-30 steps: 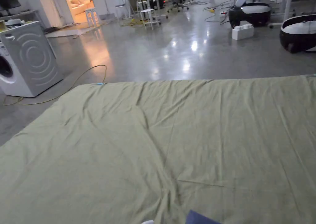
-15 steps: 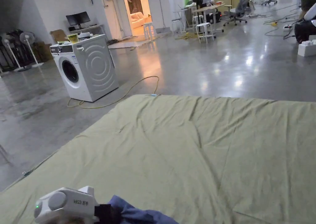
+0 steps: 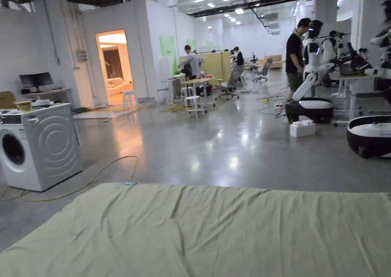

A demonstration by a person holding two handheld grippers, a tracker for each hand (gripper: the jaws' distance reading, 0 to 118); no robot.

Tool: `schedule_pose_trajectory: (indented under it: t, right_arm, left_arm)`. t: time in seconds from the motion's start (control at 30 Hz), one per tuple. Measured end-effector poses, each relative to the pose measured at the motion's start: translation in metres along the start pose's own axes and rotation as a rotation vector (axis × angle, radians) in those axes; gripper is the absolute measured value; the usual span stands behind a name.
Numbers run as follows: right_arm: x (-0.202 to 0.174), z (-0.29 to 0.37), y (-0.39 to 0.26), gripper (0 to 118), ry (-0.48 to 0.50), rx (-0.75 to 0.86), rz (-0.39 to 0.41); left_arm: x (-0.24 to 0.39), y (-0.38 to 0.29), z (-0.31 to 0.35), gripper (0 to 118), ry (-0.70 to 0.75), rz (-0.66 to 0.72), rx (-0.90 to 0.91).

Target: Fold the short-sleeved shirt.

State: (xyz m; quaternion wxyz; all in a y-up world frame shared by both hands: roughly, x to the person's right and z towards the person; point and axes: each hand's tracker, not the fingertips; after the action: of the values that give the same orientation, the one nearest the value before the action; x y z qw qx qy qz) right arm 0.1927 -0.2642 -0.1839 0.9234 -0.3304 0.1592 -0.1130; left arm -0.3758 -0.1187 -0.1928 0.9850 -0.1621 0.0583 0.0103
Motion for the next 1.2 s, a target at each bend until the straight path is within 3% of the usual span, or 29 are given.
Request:
schedule_pose_trajectory:
  t: [0.17, 0.23, 0.33, 0.37, 0.47, 0.57, 0.73, 1.2]
  right_arm:
    - [-0.021, 0.032, 0.044, 0, -0.063, 0.254, 0.095]
    - [-0.031, 0.046, 0.051, 0, -0.151, 0.345, 0.142]
    - [-0.04, 0.065, 0.053, 0, -0.177, 0.444, 0.21]
    - [-0.041, 0.07, 0.055, 0, -0.177, 0.475, 0.224]
    - [-0.046, 0.081, 0.054, 0, -0.175, 0.532, 0.259]
    - [-0.046, 0.087, 0.053, 0, -0.178, 0.569, 0.257]
    - [-0.045, 0.092, 0.046, 0, -0.142, 0.589, 0.214]
    - [-0.044, 0.097, 0.048, 0, -0.128, 0.583, 0.226]
  left_arm:
    - [0.095, -0.015, 0.058, 74, -0.005, -0.134, 0.333]
    - [0.126, -0.029, 0.066, 71, -0.004, -0.063, 0.33]
    - [0.155, -0.042, 0.066, 68, -0.074, -0.031, 0.272]
    - [0.162, -0.045, 0.066, 62, -0.095, -0.019, 0.253]
    - [0.177, -0.039, 0.071, 25, -0.11, -0.076, 0.224]
    - [0.176, -0.033, 0.083, 7, -0.083, -0.03, 0.243]
    - [0.171, -0.033, 0.095, 4, -0.029, -0.059, 0.264]
    - [0.167, -0.032, 0.103, 4, -0.086, -0.046, 0.304]
